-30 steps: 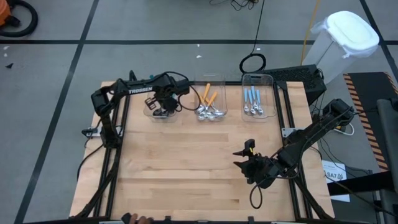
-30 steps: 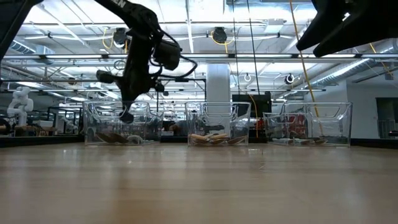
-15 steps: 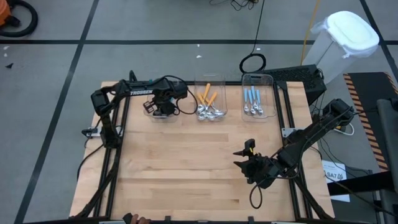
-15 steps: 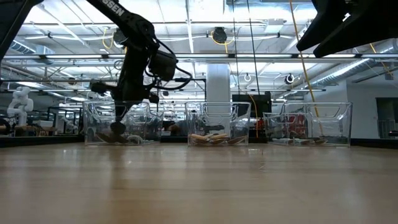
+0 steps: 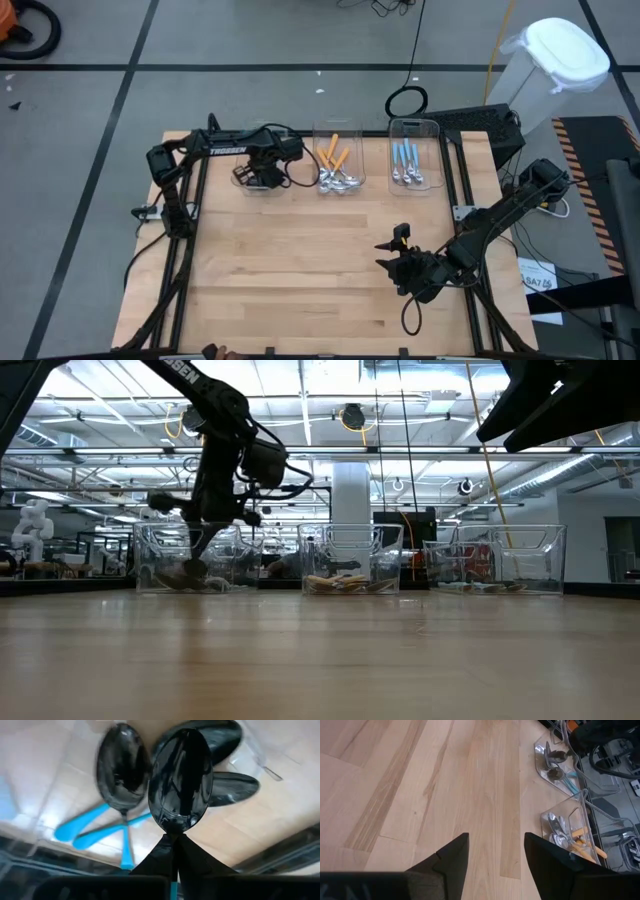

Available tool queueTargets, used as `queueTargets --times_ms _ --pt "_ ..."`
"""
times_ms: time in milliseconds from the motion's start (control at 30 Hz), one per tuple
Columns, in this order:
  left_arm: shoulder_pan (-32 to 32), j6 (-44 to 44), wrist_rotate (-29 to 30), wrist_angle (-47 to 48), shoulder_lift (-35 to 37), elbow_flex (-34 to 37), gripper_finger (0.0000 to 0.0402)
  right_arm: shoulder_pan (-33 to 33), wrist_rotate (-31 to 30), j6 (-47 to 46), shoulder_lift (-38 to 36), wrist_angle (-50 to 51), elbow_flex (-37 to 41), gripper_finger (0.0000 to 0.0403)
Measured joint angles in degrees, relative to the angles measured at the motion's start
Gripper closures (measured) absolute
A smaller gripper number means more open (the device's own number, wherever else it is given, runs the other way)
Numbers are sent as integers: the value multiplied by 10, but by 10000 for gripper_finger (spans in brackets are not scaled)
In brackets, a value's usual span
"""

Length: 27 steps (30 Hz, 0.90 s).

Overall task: Sort silverware by color (type)
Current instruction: Put the blue spoon into the left transparent bin, then return to Home Position

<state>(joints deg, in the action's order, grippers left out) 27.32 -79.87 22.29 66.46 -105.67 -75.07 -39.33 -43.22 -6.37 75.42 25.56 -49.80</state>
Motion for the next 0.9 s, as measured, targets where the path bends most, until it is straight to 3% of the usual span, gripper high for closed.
queueTargets --times_ms 233,700,900 --pt "-4 0 1 -14 0 0 353 0 0 0 0 0 0 216" --pt "-8 27 2 -19 0 0 348 0 0 0 0 0 0 216" --pt "-42 131 80 -18 0 -10 348 0 0 0 0 0 0 216"
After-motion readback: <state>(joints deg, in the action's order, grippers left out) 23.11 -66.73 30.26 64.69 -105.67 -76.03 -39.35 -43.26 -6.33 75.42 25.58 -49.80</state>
